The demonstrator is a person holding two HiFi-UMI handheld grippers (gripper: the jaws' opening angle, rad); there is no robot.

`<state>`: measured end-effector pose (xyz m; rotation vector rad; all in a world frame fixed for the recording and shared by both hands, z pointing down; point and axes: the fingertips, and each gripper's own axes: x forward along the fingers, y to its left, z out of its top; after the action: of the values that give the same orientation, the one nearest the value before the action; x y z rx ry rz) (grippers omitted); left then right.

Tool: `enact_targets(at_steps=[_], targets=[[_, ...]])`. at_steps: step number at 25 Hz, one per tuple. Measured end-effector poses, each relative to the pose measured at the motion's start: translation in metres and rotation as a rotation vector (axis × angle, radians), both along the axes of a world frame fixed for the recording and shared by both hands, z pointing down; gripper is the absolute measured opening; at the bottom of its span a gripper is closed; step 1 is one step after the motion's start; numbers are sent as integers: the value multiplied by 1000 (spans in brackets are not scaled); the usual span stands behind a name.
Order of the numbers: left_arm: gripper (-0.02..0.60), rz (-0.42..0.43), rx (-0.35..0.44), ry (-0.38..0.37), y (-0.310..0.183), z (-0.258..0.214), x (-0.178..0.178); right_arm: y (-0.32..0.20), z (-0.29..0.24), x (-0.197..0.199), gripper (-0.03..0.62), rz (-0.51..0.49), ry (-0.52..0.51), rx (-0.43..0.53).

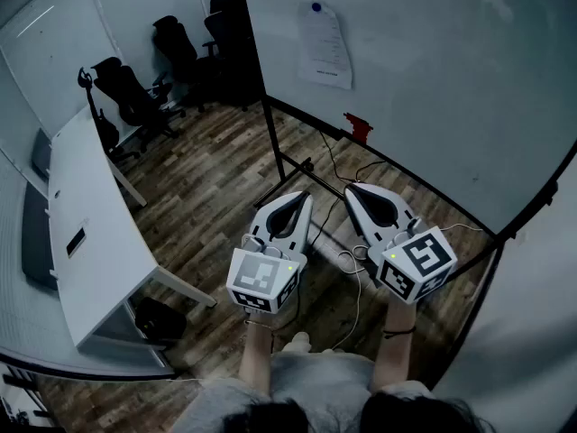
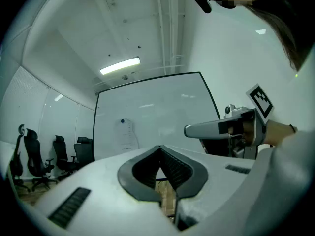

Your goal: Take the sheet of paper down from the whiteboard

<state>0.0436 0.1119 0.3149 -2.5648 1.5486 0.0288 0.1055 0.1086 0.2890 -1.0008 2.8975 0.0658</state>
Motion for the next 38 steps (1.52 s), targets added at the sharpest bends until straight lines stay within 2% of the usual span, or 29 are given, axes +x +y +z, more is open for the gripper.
enact_targets(at_steps=[11,15,21,29,38], targets=[[5,-13,-2,11,6,-1,21,8,-1,27,0,-19,-27,-13],[5,-23,-16,17,6,5,30,3,2,45,0,8,-41,-31],[5,-45,-33,45,-7,7,20,-16,7,55,0,23,-62,-54],[5,-37,-40,45,-50,12,-11,-57,17,20,0,21,-60,-84],[5,57,-39,45,-109,9,-41,-103,23,-27,0,64,-63,-99]])
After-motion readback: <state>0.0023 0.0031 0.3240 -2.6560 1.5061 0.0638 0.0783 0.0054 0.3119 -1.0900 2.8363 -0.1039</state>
